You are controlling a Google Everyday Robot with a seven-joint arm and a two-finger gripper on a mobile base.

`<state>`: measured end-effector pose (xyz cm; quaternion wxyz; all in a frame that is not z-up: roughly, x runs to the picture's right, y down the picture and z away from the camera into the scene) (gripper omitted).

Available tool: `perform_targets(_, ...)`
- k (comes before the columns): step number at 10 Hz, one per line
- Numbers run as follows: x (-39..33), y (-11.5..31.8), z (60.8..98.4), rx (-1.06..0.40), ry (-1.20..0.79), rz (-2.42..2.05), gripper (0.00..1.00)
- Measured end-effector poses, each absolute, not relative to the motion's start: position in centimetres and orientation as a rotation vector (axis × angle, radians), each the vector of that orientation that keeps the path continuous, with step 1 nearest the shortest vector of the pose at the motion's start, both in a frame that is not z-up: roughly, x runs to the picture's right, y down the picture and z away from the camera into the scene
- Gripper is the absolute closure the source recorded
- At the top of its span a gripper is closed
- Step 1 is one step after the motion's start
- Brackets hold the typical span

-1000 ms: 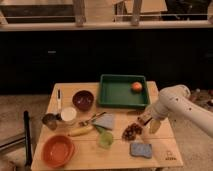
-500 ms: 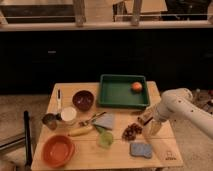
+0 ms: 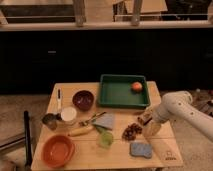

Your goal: Place eraser in plastic cup

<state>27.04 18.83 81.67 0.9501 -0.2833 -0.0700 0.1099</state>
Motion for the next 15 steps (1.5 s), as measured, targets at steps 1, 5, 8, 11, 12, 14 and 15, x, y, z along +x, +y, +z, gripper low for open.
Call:
perform_targets(1,26.8,18.7,81.4,-0.571,-0.145,0.197,0.20)
perform_targets(5,26.2,18.9,81.2,-0.565,-0.157,0.062,0.20)
perform_targets(8,25.6,18.9,81.3,-0.563,-0.171,-0.057,0.20)
perform_targets(11,25.1,18.4,82.0,-0.558,-0.181,-0.180,0.20)
perform_targets(12,25.1,18.0,82.5,-0.558,-0.191,-0.213,0.20)
perform_targets(14,25.2,17.4,83.2,-0.563,-0.209,-0.257,0.20)
perform_targets(15,25.2,17.1,83.5,-0.570,-0.217,-0.283,0.20)
